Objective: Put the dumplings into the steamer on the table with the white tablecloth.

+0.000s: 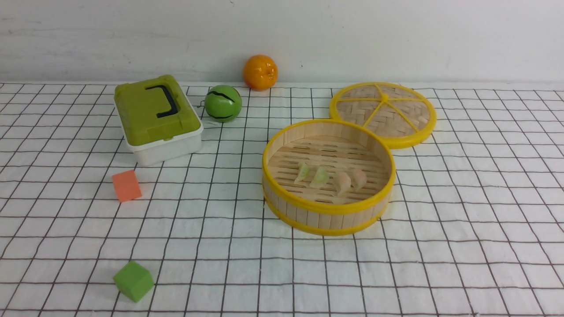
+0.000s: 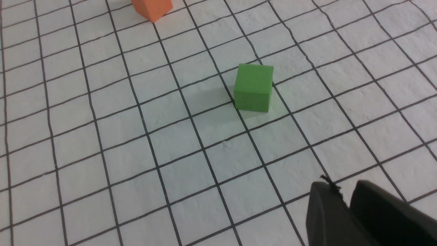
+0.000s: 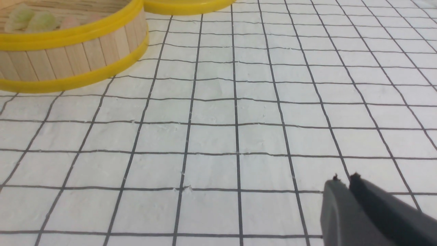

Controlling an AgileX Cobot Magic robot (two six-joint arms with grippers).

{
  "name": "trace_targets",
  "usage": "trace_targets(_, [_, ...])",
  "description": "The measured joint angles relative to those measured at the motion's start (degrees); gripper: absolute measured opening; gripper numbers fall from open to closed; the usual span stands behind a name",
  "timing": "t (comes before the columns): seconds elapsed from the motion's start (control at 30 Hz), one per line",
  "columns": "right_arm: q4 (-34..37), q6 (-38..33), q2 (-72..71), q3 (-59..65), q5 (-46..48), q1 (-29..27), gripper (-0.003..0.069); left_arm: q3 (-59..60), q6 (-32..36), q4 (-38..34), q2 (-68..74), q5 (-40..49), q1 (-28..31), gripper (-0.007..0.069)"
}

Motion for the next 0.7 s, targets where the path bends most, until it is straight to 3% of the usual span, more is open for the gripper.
trace_targets(0.47, [0.0,0.0,0.0,0.0,0.0,0.0,0.0062,4.75,0.0,1.29,-4.19,-3.55,0.0,0.0106])
trace_targets(0.6, [0.0,0.0,0.0,0.0,0.04,-0.02,0.007,11.17,0.0,4.54,-12.99,-14.69,1.97,0.0107])
trace_targets(0.7, [0.0,0.0,0.0,0.0,0.04,-0.02,0.0073,15.13,0.0,4.79,-16.58,-23.87,8.4,0.0085])
